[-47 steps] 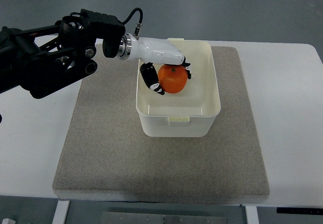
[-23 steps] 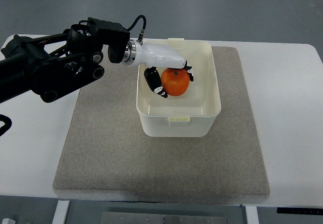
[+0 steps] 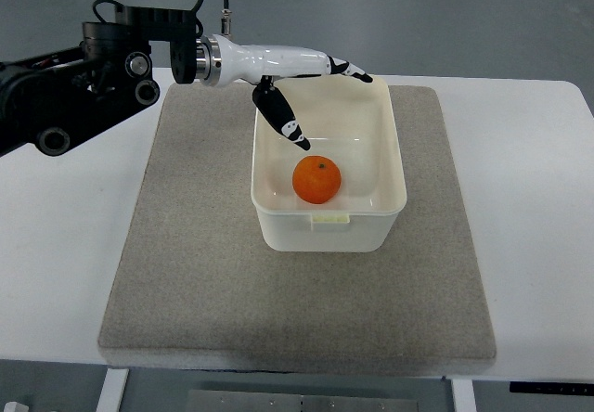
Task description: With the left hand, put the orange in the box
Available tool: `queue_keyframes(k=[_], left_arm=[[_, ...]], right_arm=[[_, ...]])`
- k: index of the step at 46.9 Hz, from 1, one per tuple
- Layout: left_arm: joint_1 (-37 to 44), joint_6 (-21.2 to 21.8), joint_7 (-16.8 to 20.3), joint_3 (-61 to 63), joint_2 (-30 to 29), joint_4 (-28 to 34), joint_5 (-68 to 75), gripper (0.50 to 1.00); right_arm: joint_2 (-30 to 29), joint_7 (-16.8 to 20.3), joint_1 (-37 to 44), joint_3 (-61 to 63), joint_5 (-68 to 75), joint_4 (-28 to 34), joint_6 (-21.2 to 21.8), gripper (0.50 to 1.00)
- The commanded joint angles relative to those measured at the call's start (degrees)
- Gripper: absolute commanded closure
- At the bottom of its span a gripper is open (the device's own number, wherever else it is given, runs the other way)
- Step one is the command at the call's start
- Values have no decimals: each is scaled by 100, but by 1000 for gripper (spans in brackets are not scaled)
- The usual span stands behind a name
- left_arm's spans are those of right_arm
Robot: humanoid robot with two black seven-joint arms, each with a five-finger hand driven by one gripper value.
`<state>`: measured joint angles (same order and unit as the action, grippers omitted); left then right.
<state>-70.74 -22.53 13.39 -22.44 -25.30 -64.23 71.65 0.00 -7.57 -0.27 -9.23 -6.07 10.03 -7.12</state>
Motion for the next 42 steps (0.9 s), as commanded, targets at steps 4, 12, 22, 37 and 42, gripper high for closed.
queue_keyframes(k=[4,12,22,37,42], left_arm=[[7,-5,6,-24,-370,86,-1801,508],[86,-6,6,-32,-617,551,-3279,508],[472,-76,-3,-50,-669,1334,-5265,508],[1483,-743,-29,-823,-599,2256,-6304,506],[1712,-1025,-275,-1008,-546,2573,-6558,508]], right_arm=[[0,1,1,0,0,-1,0,568],[0,1,1,0,0,-1,0,568],[0,1,1,0,0,-1,0,568],[0,1,1,0,0,-1,0,568],[0,1,1,0,0,-1,0,568]])
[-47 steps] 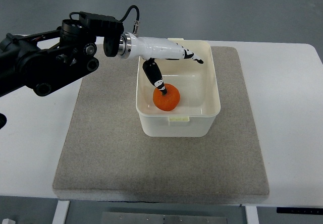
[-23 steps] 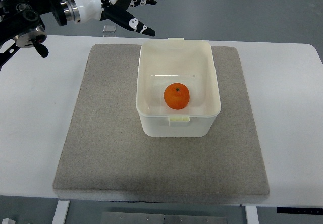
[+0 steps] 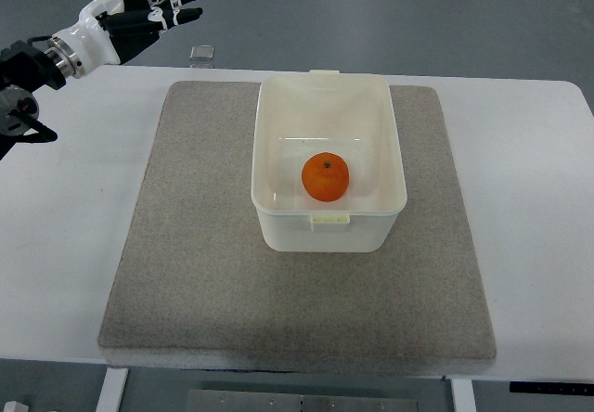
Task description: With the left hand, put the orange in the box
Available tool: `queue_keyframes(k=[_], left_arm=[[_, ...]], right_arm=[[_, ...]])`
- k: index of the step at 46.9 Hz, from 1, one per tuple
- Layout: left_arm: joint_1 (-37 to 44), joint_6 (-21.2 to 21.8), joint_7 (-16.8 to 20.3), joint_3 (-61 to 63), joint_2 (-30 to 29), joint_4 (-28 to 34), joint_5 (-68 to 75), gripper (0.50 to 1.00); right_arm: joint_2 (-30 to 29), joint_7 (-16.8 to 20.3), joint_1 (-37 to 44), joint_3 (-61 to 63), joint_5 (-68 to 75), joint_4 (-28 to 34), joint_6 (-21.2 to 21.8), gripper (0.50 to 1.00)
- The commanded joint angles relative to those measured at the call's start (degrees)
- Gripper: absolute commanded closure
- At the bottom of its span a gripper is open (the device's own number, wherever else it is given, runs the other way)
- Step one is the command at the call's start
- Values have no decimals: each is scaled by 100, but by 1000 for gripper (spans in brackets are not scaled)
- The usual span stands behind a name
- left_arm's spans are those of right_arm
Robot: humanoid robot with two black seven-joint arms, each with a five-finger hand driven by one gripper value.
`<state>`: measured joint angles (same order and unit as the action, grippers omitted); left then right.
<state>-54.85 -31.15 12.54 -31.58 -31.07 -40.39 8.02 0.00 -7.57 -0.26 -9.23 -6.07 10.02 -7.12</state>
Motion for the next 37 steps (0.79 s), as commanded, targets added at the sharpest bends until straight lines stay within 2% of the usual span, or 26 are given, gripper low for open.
queue_keyframes(k=[1,9,15,25,37], left_arm=[[141,-207,-277,-102,39,250,-317,508],[221,-330,-1156,-103,188,822,-1723,506],[256,-383,-1631,-103,356,928,-2331,506],[344,-385,-1948,-120,365,901,-2674,508],[432,-385,-1966,-182,338,936,-2736,508]], right_arm=[[0,1,0,0,0,0,0,568],[0,1,0,-9,0,0,0,568],[0,1,0,-9,0,0,0,568],[0,1,0,0,0,0,0,568],[0,1,0,0,0,0,0,568]])
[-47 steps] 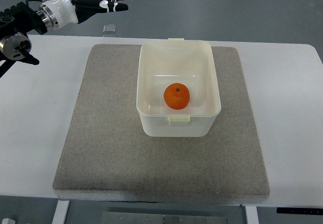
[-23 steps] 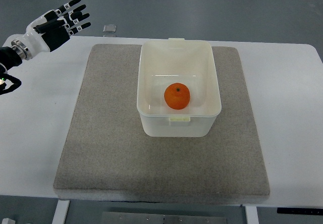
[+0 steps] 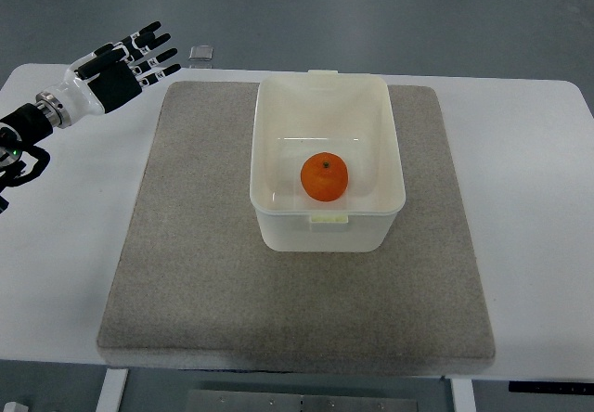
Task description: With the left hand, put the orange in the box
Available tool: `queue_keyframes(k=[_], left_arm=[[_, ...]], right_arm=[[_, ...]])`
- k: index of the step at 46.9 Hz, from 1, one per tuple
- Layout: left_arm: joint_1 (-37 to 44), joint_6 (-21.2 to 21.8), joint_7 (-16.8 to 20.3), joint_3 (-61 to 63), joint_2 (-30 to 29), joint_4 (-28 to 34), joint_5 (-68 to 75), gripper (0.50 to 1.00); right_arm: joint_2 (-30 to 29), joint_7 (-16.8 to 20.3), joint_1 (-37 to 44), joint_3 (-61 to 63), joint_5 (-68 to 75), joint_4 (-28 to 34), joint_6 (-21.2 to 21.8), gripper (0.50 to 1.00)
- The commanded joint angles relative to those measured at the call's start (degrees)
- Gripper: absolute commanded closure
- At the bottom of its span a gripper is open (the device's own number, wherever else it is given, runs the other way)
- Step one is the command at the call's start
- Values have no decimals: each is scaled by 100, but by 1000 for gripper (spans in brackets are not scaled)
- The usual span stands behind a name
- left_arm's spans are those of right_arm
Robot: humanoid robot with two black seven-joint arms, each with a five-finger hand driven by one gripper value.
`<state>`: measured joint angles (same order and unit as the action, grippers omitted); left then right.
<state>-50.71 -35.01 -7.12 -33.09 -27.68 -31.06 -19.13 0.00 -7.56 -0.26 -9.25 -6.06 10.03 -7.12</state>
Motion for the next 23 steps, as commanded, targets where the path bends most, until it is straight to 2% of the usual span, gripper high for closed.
queue_keyframes(k=[1,23], left_arm=[[26,1,0,-40,-1,4,-20,506],[97,1,18,-66,-19,4,-11,508]], right_arm=[[0,0,0,2,0,-1,0,568],[0,0,0,11,0,-1,-9,568]])
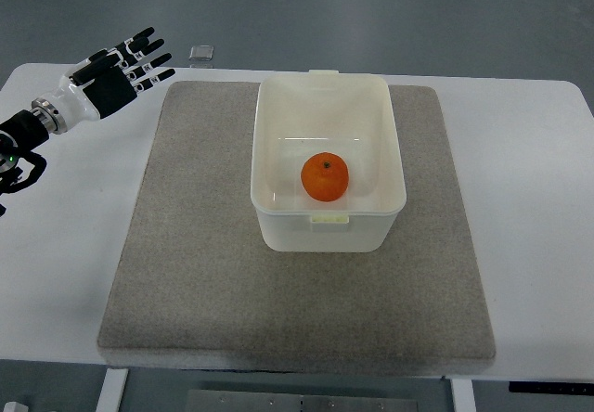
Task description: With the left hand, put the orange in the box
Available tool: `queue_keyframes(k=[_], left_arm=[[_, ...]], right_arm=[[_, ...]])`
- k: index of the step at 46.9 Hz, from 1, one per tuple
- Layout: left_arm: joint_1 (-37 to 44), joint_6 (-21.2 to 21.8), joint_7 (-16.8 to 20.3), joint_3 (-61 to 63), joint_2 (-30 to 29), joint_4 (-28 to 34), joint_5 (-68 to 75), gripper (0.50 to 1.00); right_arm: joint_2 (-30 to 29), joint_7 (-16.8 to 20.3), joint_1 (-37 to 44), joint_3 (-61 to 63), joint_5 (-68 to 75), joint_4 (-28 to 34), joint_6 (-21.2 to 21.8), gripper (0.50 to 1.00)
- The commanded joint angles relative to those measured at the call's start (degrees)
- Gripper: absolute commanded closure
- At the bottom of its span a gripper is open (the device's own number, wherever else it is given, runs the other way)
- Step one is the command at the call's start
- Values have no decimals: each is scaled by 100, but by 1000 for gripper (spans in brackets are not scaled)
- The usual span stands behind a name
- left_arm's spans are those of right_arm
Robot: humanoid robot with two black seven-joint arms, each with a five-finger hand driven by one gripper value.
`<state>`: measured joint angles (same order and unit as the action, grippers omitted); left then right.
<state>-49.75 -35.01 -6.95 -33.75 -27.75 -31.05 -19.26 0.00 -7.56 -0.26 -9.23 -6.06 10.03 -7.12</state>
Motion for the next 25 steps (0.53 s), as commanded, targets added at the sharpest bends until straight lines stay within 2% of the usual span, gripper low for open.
queue_keyframes(k=[1,25], left_arm=[[0,1,1,0,-20,2,1,506],[0,1,-8,-70,-46,-7,10,506]], right_arm=[[0,0,0,9,0,-1,-9,568],[0,8,0,17,0,8,-70,568]])
